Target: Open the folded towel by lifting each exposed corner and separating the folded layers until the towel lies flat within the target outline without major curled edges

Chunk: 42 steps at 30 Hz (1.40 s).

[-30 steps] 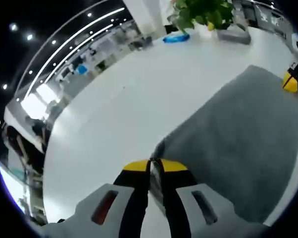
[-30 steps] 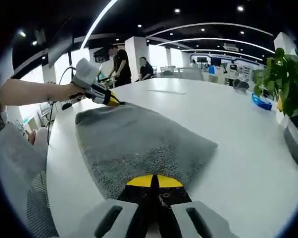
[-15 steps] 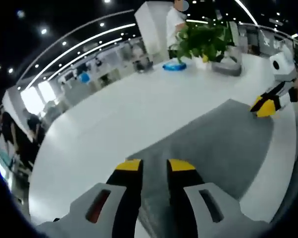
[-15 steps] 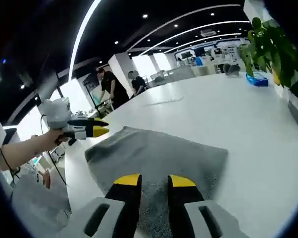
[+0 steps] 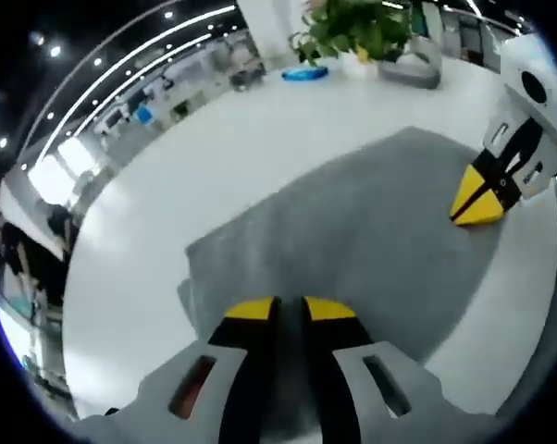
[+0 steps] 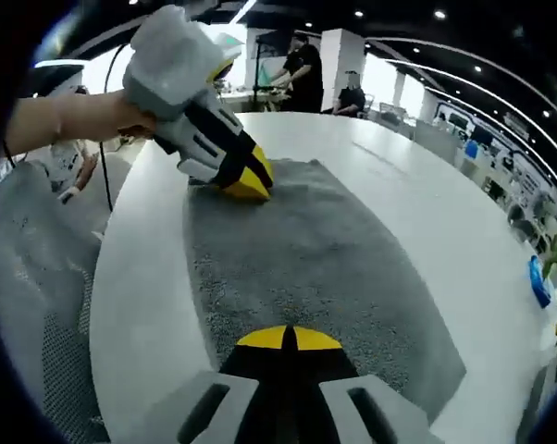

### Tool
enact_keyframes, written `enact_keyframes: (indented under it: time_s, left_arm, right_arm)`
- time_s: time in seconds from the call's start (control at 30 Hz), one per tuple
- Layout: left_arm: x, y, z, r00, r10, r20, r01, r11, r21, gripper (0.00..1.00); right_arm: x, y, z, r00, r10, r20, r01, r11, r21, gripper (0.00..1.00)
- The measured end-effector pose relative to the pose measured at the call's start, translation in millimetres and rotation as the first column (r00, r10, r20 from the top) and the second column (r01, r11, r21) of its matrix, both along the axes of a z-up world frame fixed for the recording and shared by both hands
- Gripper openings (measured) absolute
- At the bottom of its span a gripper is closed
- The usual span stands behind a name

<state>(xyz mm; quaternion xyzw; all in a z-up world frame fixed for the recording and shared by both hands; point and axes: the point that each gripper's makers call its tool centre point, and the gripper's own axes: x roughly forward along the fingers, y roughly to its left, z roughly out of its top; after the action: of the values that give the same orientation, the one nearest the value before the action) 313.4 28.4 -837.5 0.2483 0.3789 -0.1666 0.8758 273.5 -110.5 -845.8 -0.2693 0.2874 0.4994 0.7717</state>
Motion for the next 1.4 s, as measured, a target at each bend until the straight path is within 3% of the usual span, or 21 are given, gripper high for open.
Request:
enact_keyframes:
  time_s: [0.1, 0.23, 0.3, 0.57, 0.87, 1.4]
  left_arm:
    - [3.0, -5.2, -0.8, 0.999, -0.003, 0.049, 0.005, 0.999, -0.049, 0.09]
    - [1.5, -9.7, -1.0, 0.994, -0.078, 0.074, 0.076, 0.997, 0.026, 0.06]
    - [0.2, -10.2, -2.4, 0.994, -0.080, 0.072, 0.077, 0.996, 0.042, 0.05]
    - [-8.5, -4.5, -2.6, 1.000, -0.018, 0.020, 0.019, 0.999, -0.027, 0.04]
    - [-24.9, -5.1, -2.7, 1.000, -0.024, -0.001, 0.024, 1.000, 0.007, 0.04]
    - [-44.0, -8.1, -3.6, 0.999, 0.000, -0.044, 0.000, 1.000, -0.002, 0.03]
  right_arm:
    - [-0.5, -1.4, -0.7, 1.000, 0.026, -0.004, -0.026, 0.999, -0.035, 0.00]
    - [-0.2, -0.3, -1.3, 0.999, 0.039, -0.012, -0.040, 0.995, -0.086, 0.00]
    - [-0.5, -0.3, -1.3, 0.999, 0.031, -0.012, -0.032, 0.994, -0.101, 0.00]
    - [0.8, -1.7, -1.9, 0.999, -0.015, 0.031, 0.018, 0.991, -0.131, 0.00]
    - [4.7, -1.2, -1.9, 1.000, 0.004, 0.028, 0.001, 0.986, -0.167, 0.00]
    - [15.2, -2.5, -2.2, 0.995, 0.038, 0.089, -0.018, 0.975, -0.220, 0.00]
